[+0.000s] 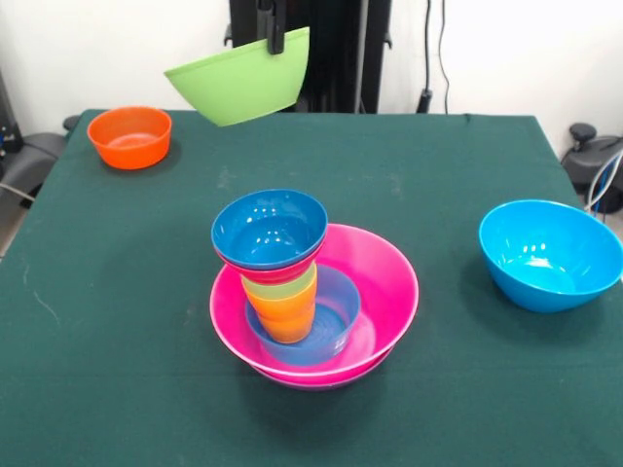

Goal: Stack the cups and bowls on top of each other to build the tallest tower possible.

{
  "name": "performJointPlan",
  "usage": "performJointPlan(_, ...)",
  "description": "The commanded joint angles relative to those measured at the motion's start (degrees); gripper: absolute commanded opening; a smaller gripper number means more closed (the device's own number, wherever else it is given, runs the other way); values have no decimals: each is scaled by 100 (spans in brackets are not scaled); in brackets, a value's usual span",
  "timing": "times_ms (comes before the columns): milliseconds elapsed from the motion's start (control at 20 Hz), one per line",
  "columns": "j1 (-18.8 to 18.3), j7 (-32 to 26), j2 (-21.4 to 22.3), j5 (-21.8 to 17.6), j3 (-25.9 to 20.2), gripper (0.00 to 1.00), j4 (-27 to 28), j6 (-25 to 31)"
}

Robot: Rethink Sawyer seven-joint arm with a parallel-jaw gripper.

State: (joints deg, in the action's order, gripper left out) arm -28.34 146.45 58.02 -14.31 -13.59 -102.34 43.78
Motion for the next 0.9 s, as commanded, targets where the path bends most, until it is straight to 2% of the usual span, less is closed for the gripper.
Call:
performJointPlan(50,151,124,-260,-4,127,0,237,668)
performJointPlan(200,177,96,-356,-140,181,0,561,955)
performJointPlan(500,308,35,-1263,-592,308,0,2016,1478)
performJointPlan(650,388,-63,-1705,-698,341,0,2721,1992)
performJointPlan(900,559,-252,-2016,-1016,448,0,3525,2820)
